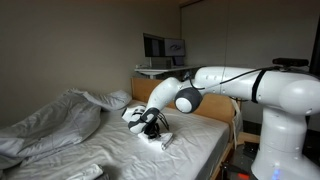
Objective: Fold the sheet on the bed
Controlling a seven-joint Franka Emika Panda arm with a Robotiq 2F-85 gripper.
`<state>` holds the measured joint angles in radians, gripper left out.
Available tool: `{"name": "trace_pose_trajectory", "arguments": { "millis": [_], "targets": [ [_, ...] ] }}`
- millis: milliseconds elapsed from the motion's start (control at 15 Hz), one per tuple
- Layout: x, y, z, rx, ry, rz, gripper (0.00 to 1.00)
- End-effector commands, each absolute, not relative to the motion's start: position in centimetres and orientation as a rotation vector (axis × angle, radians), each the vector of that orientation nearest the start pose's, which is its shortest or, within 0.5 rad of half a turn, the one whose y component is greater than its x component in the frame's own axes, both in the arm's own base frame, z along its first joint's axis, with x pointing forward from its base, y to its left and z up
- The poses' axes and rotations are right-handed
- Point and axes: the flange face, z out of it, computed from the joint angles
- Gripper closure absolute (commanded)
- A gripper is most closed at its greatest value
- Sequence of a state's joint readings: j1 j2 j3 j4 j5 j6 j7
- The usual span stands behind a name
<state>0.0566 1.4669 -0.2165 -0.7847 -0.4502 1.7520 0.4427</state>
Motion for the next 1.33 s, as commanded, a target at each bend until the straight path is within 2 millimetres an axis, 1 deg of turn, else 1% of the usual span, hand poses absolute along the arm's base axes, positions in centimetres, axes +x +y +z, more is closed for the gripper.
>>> {"name": "trace_pose_trajectory", "arguments": {
  "millis": [0, 67, 133, 200, 267, 400, 733, 933, 1067, 1200, 1267],
  "targets": [
    [70.4, -11.3, 0.1, 2.326, -0.333, -0.496, 0.92],
    [70.3, -11.4, 0.1, 2.316, -0.329, -0.501, 0.94],
    [70.3, -11.3, 0.1, 2.31, -0.326, -0.499, 0.93],
    [70.3, -11.1, 0.1, 2.309, -0.324, -0.497, 0.68],
    [70.4, -11.0, 0.2, 2.311, -0.313, -0.492, 0.68],
    [70.6, -10.8, 0.4, 2.304, -0.314, -0.48, 0.56],
    [71.2, -10.8, 1.2, 2.292, -0.329, -0.439, 0.25],
    [72.7, -10.6, 3.0, 2.303, -0.341, -0.359, 0.04],
    [73.8, -9.4, 4.2, 2.319, -0.312, -0.299, 0.0],
    [74.6, -8.1, 5.0, 2.345, -0.265, -0.242, 0.0],
    [75.0, -6.8, 5.1, 2.36, -0.219, -0.221, 0.0]
  ]
}}
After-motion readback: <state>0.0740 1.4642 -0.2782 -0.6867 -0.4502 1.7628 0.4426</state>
